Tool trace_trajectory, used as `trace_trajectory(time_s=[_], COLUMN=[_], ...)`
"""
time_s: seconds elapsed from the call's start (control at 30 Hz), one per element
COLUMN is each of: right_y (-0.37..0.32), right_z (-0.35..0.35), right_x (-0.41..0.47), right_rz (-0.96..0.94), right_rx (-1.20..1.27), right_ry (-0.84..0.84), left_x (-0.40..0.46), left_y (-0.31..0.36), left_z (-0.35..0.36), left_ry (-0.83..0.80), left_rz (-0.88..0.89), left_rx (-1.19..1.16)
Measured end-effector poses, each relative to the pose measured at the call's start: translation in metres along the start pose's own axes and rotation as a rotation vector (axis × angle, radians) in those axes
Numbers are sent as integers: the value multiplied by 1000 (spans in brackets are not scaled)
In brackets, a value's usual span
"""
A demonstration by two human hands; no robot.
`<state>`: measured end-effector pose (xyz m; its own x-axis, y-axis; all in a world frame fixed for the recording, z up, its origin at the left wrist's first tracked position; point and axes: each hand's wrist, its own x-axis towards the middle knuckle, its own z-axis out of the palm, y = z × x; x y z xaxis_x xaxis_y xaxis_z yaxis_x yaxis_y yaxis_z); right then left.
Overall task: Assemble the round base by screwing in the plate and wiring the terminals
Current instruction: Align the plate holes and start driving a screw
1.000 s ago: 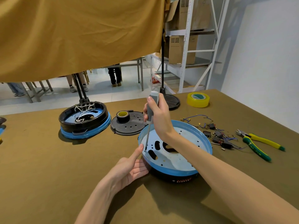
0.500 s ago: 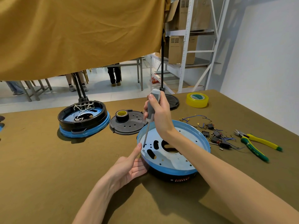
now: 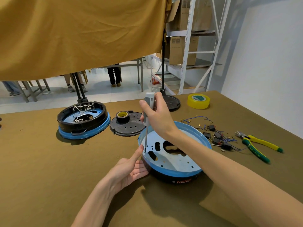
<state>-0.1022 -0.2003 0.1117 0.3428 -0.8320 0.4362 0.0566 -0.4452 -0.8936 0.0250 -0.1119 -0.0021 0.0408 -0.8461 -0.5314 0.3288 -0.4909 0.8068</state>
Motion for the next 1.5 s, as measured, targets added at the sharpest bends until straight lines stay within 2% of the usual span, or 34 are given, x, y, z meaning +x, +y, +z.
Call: trace_trajectory(time_s=[0.07,0.13,0.2,0.23,0.33,0.47,0.53,0.63,0.7,0.77,0.83,0.93,1.1,1.23,1.37,1.5], right_y=[-9,-19,-30,-37,-57,-66,-71,-85,-89,-86,-86,-96,-93,-102,-94,-99], right_z=[-8,-15,-20,-24,-39,-42,-40,-45,-44,-37,-35,-40,-36,-40,-31,-32], right_x=[4,6,8,11,20,16,14,20,19,16,18,22,21,29,30,35], right_rz=[-70,-216,-259,-213,8,-172,-123,67,26,-60,-58,105,63,130,-8,89], right_rx=[-219,-566,-860,-905,-787,-1109,-1220,-1120,-1113,-1236,-1318,-1167,-1206,-1084,-1222,-1088], right_ry=[18,8,-54,-105,-298,-307,-333,-500,-532,-476,-485,-653,-624,-798,-692,-796], left_x=[0,-1,-2,-2,-2,-2,-1,0,0,1,0,-1,0,0,0,0], left_y=[0,0,0,0,-2,-2,-2,-3,-3,-3,-3,-4,-3,-3,-3,-2], left_z=[0,0,1,2,2,3,3,3,3,3,3,3,4,4,3,4], left_ry=[1,5,6,4,7,21,22,25,29,30,30,26,37,39,32,44], left_rz=[3,11,21,26,40,41,43,48,43,43,45,48,45,39,45,42], left_rx=[-1,2,3,5,7,14,20,22,21,24,27,32,44,41,37,40])
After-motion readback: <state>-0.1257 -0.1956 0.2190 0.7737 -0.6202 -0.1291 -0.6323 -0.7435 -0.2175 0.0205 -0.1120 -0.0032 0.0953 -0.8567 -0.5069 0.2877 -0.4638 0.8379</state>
